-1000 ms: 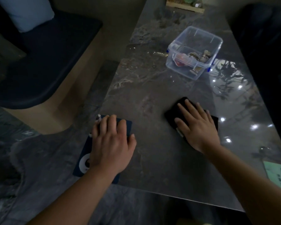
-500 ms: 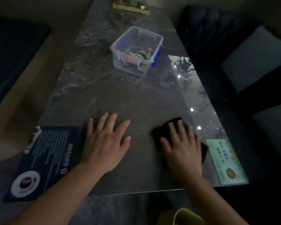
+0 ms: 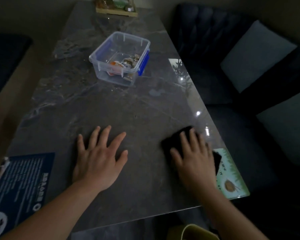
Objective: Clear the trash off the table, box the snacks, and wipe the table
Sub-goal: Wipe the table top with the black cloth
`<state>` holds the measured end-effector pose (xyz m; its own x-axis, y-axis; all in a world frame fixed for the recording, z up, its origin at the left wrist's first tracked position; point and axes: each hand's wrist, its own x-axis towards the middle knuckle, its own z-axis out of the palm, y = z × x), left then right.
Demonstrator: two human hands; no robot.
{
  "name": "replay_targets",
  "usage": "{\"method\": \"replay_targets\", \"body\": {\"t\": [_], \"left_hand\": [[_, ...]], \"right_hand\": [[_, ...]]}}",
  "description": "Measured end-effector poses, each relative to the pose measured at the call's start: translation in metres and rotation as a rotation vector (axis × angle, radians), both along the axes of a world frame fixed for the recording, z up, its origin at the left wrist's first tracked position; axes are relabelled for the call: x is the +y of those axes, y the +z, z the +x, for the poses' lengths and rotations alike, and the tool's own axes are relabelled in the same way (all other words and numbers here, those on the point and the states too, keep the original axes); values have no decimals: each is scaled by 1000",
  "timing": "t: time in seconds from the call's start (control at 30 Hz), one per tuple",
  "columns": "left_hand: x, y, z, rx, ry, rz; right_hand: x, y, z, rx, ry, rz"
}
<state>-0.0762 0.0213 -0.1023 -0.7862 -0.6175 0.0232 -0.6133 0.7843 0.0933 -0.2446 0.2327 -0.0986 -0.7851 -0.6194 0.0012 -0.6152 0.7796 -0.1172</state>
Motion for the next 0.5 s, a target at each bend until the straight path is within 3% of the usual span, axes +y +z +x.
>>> {"method": "replay_targets", "body": {"t": [0.07, 0.13, 0.27, 0.3, 0.33, 0.5], "left_hand": [[0, 1, 1, -1, -1, 4], [0, 0, 1, 2, -3, 3], [0, -3, 1, 9, 7, -27], [0, -3, 0, 11, 1, -31], [0, -2, 1, 10, -5, -29], [1, 2, 2, 2, 11, -20]], "right_hand": [[20, -3, 19, 3, 218, -1], [29, -5, -13, 7, 222, 36], [-17, 13, -92, -132, -302, 12], [-33, 16, -93, -142, -340, 10], [-44, 15, -83, -134, -294, 14], [-15, -6, 21, 6, 374, -38]]}}
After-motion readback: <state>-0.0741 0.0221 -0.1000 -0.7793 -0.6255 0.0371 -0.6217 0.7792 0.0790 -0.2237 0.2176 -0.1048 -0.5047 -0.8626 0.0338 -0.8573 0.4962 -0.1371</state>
